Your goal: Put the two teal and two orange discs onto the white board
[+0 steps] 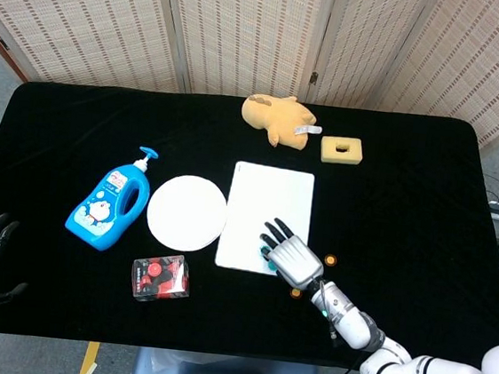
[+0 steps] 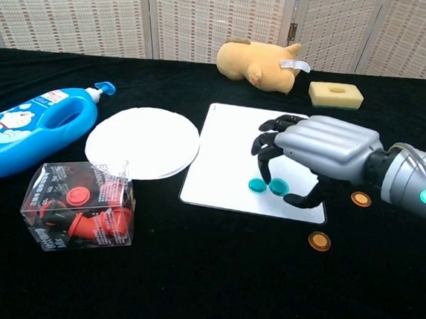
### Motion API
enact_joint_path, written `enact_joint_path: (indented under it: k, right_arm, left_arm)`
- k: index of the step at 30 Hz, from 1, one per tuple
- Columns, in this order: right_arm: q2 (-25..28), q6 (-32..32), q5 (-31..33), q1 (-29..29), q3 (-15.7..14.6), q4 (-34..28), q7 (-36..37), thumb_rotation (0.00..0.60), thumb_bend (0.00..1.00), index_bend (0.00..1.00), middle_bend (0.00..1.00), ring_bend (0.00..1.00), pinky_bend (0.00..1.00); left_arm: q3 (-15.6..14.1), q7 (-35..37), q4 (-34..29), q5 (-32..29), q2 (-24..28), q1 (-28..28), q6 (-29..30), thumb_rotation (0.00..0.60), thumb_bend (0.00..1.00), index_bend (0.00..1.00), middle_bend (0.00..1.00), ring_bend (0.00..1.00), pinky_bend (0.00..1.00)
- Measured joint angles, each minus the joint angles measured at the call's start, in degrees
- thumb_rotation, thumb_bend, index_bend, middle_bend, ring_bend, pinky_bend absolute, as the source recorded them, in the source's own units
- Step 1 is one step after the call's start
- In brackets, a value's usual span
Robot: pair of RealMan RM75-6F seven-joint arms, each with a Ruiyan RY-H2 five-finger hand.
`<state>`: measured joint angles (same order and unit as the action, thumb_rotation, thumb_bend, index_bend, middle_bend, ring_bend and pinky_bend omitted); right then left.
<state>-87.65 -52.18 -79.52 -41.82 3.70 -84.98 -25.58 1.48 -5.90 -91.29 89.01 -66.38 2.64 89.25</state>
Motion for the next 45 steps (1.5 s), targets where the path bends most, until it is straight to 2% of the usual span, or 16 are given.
enact_joint_path:
  k: [8,25,28,35,41,45]
  right_arm:
    - [-0.94,1.75,4.18,-0.34,1.03,4.09,-0.88,0.600,0.28,0.51,0.17,0.03,0.00]
    - [-4.56,3.29,5.30,-2.01,1.27,8.43,-0.65,0.600,0.28,0.50,0.17,0.03,0.00]
    - [-4.77,3.33,5.26,-2.13,1.07,8.55,-0.79,0.600,0.28,0.48,0.17,0.03,0.00]
    - [-4.05,2.65,4.86,-1.94,0.70,7.56,-0.89,0.600,0.28,0.33,0.16,0.03,0.00]
    - [-3.33,1.69,4.85,-1.50,0.69,6.42,-0.64,0.600,0.28,0.31,0.16,0.05,0.00]
    - [-1.47,-1.29,4.13,-0.23,0.81,4.86,0.37,0.600,0.28,0.32,0.16,0.05,0.00]
  left_arm:
    - [0.08,-0.24,-0.20,-0.08,0.16,-0.03,0.13,0.600,0.12,0.00,0.00,0.01,0.00]
    - [0.11,-0.36,-0.08,-0.56,0.09,0.03,-0.33,0.600,0.12,0.00,0.00,0.01,0.00]
    - [0.09,-0.24,0.09,-0.68,0.07,-0.03,-0.34,0.600,0.12,0.00,0.00,0.01,0.00]
    - [0.05,-0.01,0.30,-0.67,-0.05,-0.03,-0.39,0.600,0.12,0.00,0.00,0.01,0.00]
    - [0.04,-0.01,0.25,-0.44,-0.08,0.03,-0.30,0.600,0.12,0.00,0.00,0.01,0.00]
    - [0.04,0.10,0.30,-0.53,-0.03,0.02,-0.37,0.600,0.12,0.00,0.00,0.01,0.00]
